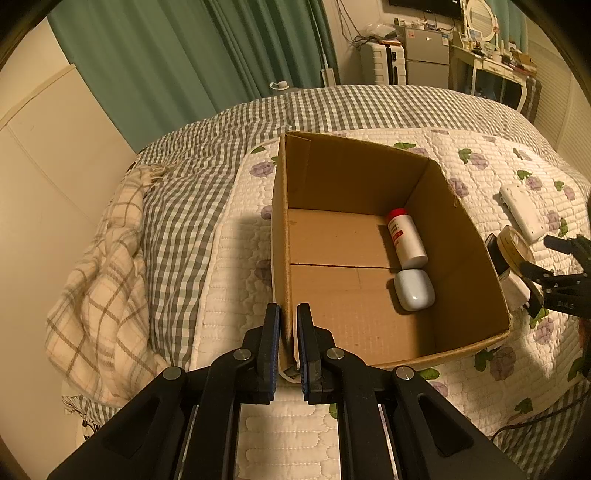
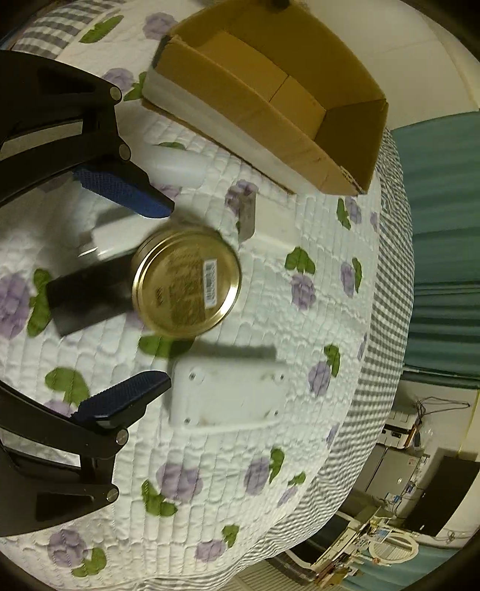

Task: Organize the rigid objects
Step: 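Grasp the gold-lidded tin by its rim with the right tool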

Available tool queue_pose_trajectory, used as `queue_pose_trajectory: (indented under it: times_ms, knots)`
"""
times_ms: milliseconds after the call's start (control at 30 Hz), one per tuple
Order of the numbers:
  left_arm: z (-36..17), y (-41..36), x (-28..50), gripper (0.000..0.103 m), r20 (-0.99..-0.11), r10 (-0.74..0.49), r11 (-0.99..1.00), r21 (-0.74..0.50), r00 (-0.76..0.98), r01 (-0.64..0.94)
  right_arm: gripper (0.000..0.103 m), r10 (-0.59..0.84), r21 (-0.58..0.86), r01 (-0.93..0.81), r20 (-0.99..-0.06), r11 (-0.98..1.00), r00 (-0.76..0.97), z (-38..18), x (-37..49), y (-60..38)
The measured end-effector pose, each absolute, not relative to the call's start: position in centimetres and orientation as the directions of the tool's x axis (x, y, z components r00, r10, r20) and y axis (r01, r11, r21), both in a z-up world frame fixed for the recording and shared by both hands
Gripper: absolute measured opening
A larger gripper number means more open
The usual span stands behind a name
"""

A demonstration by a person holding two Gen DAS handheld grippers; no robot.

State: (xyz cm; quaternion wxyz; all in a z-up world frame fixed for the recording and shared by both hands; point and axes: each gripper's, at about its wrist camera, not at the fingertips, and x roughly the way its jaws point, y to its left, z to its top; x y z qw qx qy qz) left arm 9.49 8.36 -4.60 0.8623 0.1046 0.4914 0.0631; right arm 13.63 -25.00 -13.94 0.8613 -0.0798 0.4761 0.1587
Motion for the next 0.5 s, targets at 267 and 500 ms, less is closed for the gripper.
queue_pose_trajectory:
  times_ms: [267, 500]
  knots:
    - [-4.6, 8.2, 9.5, 0.008, -0.833, 0.209, 0.971, 0.241, 0.512, -0.003, 0.085, 0.116, -0.065, -0.333, -0.861, 0.941, 0.496, -15.7, 15.3, -22.2]
    - [-4.6, 8.2, 9.5, 0.008, -0.834, 0.207, 0.971, 0.239, 0.511, -0.002, 0.071, 0.054, -0.133, -0.316, -0.853, 0.939, 0.519, -16.2, 15.6, -21.9]
